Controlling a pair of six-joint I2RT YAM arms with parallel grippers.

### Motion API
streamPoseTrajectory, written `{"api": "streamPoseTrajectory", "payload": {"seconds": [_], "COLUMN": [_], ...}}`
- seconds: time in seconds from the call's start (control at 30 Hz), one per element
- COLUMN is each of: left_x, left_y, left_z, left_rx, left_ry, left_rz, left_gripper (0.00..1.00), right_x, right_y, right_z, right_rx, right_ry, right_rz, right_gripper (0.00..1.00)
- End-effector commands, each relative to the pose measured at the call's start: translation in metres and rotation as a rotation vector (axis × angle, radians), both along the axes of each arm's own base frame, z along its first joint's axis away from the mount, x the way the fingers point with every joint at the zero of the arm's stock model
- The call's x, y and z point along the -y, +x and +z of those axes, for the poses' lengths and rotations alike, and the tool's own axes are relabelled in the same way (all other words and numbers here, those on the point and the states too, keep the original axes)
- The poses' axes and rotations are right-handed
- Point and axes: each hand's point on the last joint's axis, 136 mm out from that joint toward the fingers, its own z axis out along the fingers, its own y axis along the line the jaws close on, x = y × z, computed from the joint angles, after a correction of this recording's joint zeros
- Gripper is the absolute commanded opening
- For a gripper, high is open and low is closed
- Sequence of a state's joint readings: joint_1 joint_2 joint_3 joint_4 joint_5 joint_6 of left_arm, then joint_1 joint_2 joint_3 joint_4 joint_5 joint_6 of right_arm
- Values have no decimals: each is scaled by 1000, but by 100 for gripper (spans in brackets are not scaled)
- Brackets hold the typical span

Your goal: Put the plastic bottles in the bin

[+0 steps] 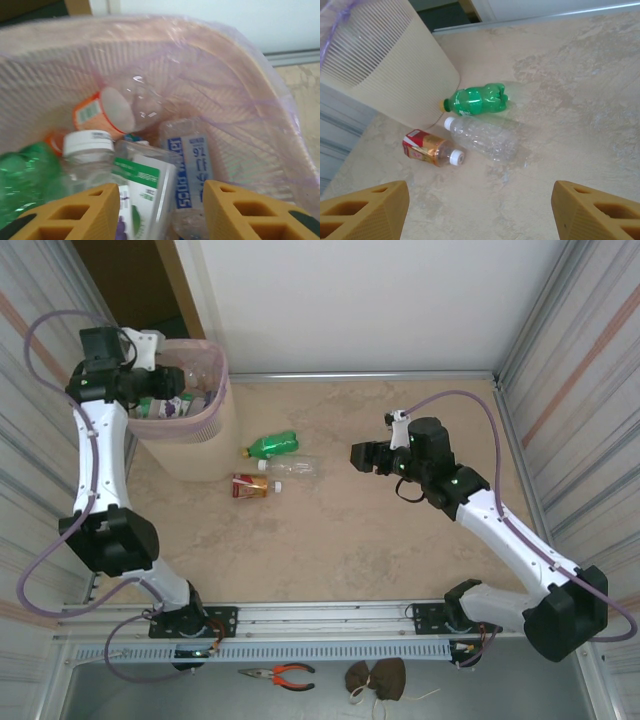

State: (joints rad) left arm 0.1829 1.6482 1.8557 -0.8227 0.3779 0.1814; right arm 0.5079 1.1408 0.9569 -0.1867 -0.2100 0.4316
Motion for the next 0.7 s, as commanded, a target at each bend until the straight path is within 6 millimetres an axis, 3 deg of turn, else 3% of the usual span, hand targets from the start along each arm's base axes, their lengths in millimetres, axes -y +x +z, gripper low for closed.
{"api": "streamPoseTrajectory", "payload": {"seconds": [0.0,0.23,0.37,0.53,0.67], "left_x": [24,75,111,163,198], "left_y": [-13,-39,-59,-91,-118], "left_z": [18,44,45,24,-18], "left_rx": [32,84,98,64,-18], "left_ry": [-33,-54,-31,90,293], "left_rz": [-54,-179,-300,-537,-744], "left_gripper": [48,51,53,55,58], "right_x": [4,6,9,12,14], "right_y": [-4,-6,-8,-10,-11], "right_z": [3,-1,-2,0,1], "right_rx": [-5,-12,-14,-5,-3], "right_ry": [19,1,-15,-29,-37], "right_rz": [-12,-11,-11,-18,-21], "right_gripper": [74,74,73,73,73]}}
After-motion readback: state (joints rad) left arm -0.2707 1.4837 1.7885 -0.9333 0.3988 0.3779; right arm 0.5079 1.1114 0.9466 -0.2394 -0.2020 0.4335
